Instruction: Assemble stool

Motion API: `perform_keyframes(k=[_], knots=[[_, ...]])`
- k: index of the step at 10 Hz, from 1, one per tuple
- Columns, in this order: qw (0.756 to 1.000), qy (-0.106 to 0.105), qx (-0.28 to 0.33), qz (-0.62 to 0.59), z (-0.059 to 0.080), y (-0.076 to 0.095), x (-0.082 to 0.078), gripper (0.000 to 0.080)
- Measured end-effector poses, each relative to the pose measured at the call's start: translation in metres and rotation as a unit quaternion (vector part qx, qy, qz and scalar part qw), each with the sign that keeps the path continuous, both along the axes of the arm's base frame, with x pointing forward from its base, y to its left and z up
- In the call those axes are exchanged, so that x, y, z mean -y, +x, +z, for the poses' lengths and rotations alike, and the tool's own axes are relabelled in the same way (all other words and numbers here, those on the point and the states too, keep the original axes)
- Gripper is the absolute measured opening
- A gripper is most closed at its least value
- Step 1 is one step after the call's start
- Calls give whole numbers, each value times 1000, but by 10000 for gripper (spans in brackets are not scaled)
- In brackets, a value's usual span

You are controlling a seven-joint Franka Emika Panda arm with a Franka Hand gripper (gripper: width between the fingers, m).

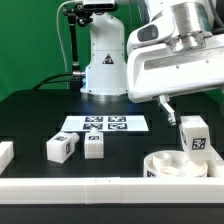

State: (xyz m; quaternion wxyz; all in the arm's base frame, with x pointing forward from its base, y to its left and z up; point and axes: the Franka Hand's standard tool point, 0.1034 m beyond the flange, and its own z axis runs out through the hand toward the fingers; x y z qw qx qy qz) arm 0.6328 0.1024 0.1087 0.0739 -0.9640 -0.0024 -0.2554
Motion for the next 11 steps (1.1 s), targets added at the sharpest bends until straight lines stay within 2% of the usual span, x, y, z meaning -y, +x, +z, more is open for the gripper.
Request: perform_keyframes(k=[3, 11], knots=[[1000, 0, -6, -3, 9, 4, 9, 649], [1000, 4, -10, -4, 9, 6, 7, 649]])
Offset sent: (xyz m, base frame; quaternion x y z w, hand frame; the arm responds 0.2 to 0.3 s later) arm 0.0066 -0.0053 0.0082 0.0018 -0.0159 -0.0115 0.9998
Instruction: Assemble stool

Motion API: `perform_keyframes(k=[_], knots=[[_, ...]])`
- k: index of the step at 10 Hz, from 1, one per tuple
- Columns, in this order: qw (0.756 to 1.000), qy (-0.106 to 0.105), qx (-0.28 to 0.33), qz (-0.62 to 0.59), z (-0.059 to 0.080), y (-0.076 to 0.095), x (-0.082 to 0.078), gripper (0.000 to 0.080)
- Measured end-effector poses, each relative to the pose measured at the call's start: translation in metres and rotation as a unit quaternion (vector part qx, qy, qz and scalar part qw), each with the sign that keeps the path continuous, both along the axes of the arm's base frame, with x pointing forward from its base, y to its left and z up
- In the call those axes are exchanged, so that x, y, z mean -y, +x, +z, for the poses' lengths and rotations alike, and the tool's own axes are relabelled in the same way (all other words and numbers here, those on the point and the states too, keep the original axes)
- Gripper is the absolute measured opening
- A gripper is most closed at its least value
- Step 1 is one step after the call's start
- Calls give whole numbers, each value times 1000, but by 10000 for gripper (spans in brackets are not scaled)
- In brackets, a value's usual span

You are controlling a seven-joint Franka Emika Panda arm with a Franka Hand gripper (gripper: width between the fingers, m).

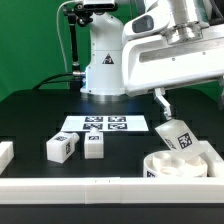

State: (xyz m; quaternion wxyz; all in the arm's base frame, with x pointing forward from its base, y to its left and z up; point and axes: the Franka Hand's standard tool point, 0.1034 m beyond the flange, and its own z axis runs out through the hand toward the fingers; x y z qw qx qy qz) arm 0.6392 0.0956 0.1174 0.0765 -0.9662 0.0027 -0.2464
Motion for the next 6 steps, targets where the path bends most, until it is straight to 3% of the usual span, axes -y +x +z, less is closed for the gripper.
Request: perform_keyframes(k=[6], knots=[[1000, 0, -10, 4, -4, -3, 1, 649]])
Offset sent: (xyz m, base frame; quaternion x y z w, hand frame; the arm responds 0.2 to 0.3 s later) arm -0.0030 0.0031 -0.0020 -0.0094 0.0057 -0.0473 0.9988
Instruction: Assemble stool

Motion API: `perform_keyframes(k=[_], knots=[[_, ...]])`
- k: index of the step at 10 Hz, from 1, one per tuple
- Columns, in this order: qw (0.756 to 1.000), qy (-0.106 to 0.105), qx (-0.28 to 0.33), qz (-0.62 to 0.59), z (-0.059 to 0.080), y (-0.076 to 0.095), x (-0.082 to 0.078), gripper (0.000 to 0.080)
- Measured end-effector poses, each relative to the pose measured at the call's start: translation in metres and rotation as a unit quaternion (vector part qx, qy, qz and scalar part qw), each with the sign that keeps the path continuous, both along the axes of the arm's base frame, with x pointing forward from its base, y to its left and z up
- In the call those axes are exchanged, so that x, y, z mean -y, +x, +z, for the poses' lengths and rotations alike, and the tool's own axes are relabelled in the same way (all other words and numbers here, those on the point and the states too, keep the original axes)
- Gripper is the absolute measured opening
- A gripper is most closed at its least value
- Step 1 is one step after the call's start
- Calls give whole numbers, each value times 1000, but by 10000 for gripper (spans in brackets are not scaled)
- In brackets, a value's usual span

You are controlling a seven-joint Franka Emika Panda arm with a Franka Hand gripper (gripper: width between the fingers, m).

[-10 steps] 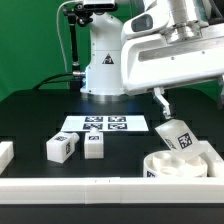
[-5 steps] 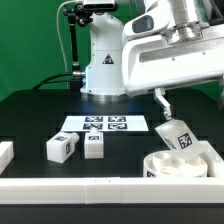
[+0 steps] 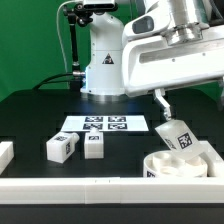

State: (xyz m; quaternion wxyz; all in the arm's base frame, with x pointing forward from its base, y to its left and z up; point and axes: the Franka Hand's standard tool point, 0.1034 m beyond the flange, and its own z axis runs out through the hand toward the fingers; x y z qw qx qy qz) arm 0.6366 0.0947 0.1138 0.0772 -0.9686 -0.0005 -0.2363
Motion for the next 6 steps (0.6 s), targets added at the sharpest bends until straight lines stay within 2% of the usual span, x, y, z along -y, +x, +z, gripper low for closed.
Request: perform_keyframes(k=[2, 4, 6], knots=[[1000, 7, -28, 5, -4, -4, -3, 649], [994, 28, -107, 19, -4, -7, -10, 649], [985, 40, -166, 35, -4, -7, -8, 649]])
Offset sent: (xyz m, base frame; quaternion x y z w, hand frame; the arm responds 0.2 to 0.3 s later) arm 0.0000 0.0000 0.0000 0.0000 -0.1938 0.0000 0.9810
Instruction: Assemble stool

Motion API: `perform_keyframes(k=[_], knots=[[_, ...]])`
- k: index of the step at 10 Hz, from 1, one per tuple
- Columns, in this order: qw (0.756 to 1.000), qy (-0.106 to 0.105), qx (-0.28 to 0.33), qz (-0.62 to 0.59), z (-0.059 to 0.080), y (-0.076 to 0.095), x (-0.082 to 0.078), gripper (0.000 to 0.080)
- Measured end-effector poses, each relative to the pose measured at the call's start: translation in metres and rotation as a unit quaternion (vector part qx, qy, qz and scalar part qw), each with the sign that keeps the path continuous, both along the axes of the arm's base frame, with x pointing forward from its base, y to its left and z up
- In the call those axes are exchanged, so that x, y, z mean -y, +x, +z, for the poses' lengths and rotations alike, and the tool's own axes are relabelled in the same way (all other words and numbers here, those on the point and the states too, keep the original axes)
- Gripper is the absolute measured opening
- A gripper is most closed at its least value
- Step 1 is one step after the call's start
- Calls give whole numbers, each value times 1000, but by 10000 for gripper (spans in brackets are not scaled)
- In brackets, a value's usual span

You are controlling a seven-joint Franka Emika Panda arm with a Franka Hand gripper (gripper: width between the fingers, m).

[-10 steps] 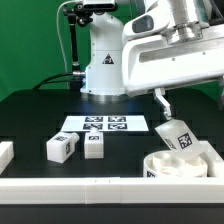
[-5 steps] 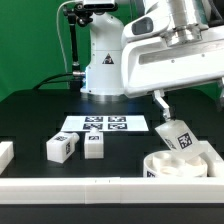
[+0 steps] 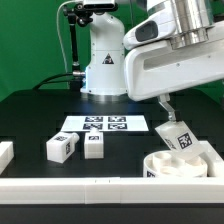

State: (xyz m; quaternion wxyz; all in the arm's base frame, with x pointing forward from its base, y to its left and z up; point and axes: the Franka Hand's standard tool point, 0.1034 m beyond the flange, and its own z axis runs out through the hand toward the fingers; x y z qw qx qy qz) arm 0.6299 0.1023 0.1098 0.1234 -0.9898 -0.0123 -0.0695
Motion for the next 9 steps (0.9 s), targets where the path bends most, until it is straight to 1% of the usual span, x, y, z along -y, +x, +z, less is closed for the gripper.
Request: perform_keyframes(k=[1, 2, 3, 6, 7, 9], knots=[[999, 8, -33, 1, 0, -3, -3, 649], [999, 9, -51, 5, 2, -4, -6, 649], [998, 13, -66, 9, 1, -5, -6, 649], [998, 7, -48, 37, 3, -1, -5, 649], [997, 0, -27, 78, 4, 3, -4, 649], [985, -24, 4, 173, 8, 6, -4, 649]])
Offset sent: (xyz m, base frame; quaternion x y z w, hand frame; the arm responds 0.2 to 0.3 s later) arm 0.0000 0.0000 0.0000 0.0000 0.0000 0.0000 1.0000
